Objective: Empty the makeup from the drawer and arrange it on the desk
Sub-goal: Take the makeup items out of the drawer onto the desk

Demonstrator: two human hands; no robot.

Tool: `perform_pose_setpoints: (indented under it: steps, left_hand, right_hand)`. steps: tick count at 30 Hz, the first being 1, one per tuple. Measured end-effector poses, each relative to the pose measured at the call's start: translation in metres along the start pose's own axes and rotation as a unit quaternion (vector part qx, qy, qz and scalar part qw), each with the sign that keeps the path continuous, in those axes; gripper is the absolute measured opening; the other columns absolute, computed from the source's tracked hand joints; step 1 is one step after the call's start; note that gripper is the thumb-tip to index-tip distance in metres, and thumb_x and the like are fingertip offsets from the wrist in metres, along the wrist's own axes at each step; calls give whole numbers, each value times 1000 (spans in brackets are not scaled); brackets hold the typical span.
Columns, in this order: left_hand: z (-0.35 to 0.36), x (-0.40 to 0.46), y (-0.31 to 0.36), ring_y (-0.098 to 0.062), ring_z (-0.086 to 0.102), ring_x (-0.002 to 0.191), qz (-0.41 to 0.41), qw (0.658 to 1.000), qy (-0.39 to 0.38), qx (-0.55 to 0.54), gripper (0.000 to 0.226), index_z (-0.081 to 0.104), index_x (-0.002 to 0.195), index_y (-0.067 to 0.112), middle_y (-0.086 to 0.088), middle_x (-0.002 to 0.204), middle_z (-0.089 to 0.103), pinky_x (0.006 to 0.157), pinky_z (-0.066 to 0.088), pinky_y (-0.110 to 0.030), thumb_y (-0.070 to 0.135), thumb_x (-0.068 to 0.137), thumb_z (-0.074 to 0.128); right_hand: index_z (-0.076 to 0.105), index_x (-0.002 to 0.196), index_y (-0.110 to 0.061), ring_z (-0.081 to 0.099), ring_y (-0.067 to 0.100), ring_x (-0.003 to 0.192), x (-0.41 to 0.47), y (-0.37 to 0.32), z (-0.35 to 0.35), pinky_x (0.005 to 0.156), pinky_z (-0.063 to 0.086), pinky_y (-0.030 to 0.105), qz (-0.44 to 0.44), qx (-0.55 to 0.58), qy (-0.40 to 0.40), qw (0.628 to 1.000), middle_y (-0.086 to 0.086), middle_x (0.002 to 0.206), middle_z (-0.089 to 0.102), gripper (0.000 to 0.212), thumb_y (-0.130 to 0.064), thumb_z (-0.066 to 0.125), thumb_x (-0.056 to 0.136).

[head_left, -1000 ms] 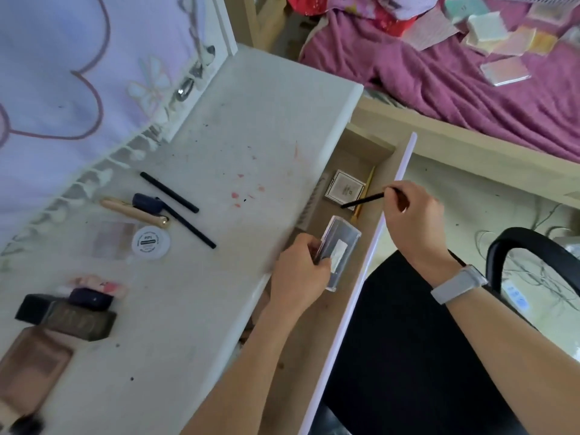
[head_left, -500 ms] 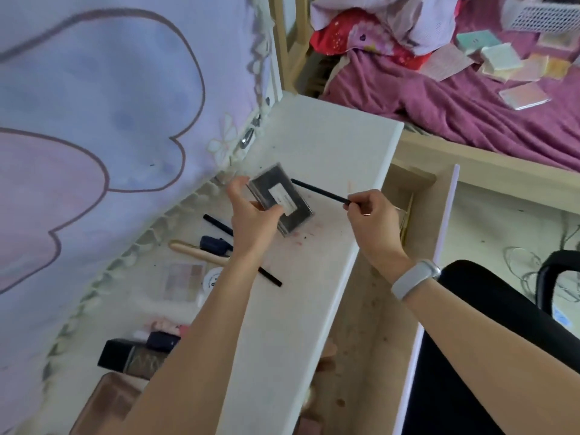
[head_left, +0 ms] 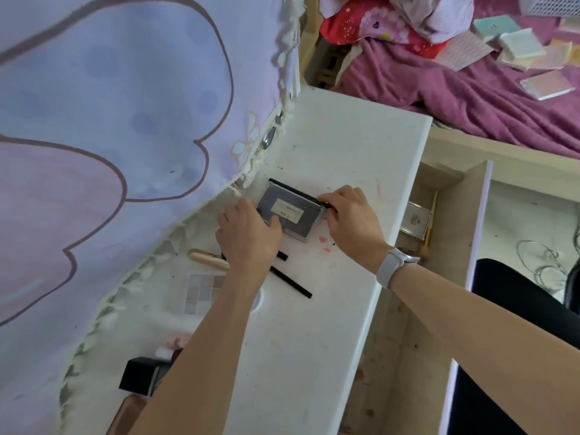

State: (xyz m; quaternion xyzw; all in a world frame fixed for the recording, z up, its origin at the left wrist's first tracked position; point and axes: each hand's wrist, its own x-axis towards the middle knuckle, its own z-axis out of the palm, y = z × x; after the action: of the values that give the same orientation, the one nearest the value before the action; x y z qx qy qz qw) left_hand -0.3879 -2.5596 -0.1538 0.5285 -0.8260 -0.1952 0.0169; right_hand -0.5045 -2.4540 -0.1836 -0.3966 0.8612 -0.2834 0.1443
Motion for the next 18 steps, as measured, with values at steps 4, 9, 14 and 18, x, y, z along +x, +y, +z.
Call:
perform_pose_setpoints:
  steps: [4, 9, 14, 18]
  left_hand:
    - [10, -9, -2, -28, 35, 125, 196, 979, 14, 62, 46, 48, 129, 21, -6, 136, 42, 94, 31, -44, 40, 88, 54]
    - [15, -20, -6, -26, 32, 129, 183, 979, 1, 93, 46, 47, 130, 21, -5, 140, 40, 95, 27, -43, 39, 88, 53]
    - [18, -32, 11, -26, 27, 133, 126, 991, -2, 37, 36, 53, 124, 17, -7, 140, 38, 102, 19, -45, 26, 90, 53]
    - [35, -63, 49, -34, 49, 116, 218, 974, 54, -38, 27, 62, 108, 9, -13, 120, 56, 90, 39, -47, 18, 85, 52]
  right_hand:
    - [59, 121, -12, 44, 25, 110, 7, 1, 0, 88, 41, 33, -13, -25, -25, 999, 10, 114, 53, 34, -4, 42, 92]
    - [59, 121, -10, 45, 28, 105, 4, 3, -1, 86, 41, 36, -56, -36, -31, 997, 10, 114, 57, 34, -3, 42, 92]
    - [55, 122, -3, 53, 27, 100, -21, 17, -17, 81, 47, 33, -72, 41, 41, 996, 12, 112, 59, 36, -3, 43, 88]
    - [57, 106, -3, 54, 23, 96, -53, 65, -48, 79, 42, 31, 17, 33, 102, 994, 9, 106, 58, 24, -7, 41, 89]
